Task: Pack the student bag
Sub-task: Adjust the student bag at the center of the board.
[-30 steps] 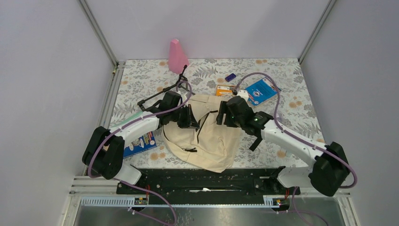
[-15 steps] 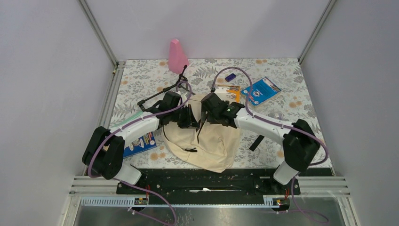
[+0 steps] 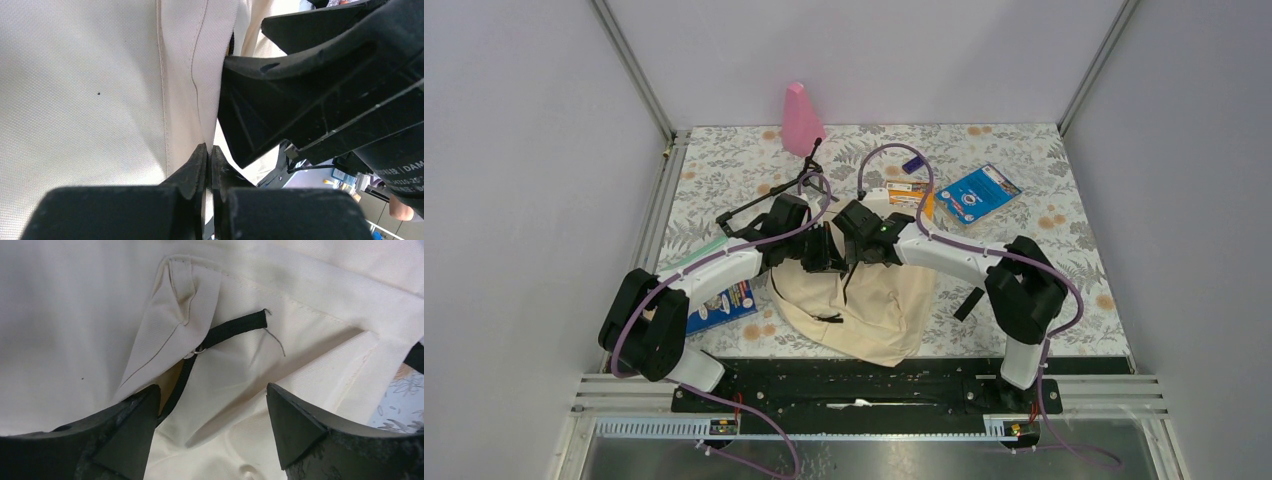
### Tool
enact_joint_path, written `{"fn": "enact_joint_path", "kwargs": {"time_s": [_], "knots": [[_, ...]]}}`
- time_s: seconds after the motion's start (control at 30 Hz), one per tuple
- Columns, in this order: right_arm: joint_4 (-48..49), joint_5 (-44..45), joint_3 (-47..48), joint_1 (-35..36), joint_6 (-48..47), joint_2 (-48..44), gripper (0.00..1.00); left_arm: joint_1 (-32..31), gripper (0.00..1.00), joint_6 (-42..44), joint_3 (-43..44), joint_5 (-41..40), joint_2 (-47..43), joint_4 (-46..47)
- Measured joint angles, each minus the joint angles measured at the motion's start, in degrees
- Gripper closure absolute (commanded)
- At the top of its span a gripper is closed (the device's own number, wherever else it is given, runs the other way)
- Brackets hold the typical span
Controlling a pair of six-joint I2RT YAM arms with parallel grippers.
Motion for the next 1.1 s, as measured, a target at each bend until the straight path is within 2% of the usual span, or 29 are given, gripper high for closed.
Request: {"fn": "enact_joint_path", "kwargs": {"time_s": [0.03,0.17,0.3,0.47,0.67,0.83,1.03,1.1], "knots": [[-0.55,0.68,0.44,0.02,-0.37,0.35,0.19,0.00,1.00,0.00,0.00,-0.04,0.00,0.00],[-1.86,2.84,1.07,0.07,-1.55,0.59,0.48,0.00,1.00,-0.02,0.00,0.02,-0.02,0.00],[-2.45,3.19,0.90,0.09,-1.60,0.35,0.70,0.15,1.00,-0.04,0.00,0.02,-0.07,0.09],[-2.91,3.19,-3.13,0.15,-2.21,-5.51,0.78,0.98,1.00,-0.26,0.00,0.70,0.02,0.04],[-4.57,2.97,-6.01,0.15,-3.43,-14.45,0.99,1.92,1.00,-0.46,0.00,0.83,1.31,0.79],[-3.78,0.52,-8.55,-0.42,-3.58,-17.68,1.00,1.90,1.00,-0.15,0.00,-0.02,2.21,0.61],[3.19,-10.75,-14.05,-5.40,-3.34,-22.36,1.00,1.79,1.00,0.66,0.02,-1.44,3.13,0.33],[4.92,-13.73,-15.37,-6.67,-3.41,-23.37,1.00,1.70,0.95,1.03,0.02,-2.21,3.17,-0.11]]}}
